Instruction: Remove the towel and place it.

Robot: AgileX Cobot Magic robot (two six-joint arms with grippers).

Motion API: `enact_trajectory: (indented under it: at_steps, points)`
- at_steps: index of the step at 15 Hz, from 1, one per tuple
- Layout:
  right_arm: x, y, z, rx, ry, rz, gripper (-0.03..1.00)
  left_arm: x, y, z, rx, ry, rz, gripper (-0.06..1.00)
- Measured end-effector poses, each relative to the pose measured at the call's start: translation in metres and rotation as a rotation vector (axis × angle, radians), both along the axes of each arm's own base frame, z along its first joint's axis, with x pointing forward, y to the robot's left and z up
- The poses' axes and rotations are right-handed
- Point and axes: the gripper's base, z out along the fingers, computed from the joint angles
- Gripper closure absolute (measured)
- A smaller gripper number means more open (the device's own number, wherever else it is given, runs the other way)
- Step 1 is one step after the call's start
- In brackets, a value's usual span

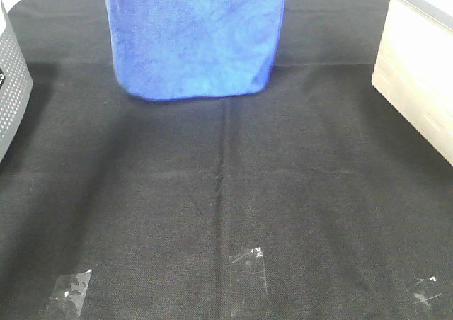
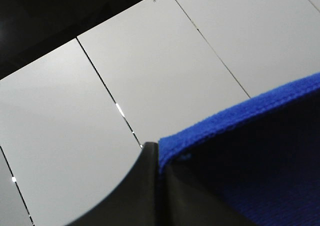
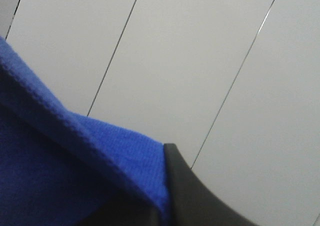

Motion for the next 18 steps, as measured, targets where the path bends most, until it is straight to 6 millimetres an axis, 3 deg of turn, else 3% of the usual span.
enact_trajectory:
  at_steps: [5,10,14,18]
  points:
    - [0.013,-0.013,-0.007,0.033,-0.077,-0.013,0.97,0.021,-0.001,-0.020,-0.004,-0.023,0.010,0.94]
    - [0.015,-0.015,-0.012,0.025,-0.013,-0.024,0.97,0.025,0.003,-0.024,-0.011,0.052,0.015,0.94]
    - [0.019,-0.018,-0.026,0.026,0.152,-0.041,0.97,0.030,-0.006,-0.037,0.017,0.213,0.022,0.94]
    - [0.008,-0.019,-0.035,0.088,0.450,-0.014,0.97,0.029,-0.018,-0.060,0.077,0.587,0.046,0.94]
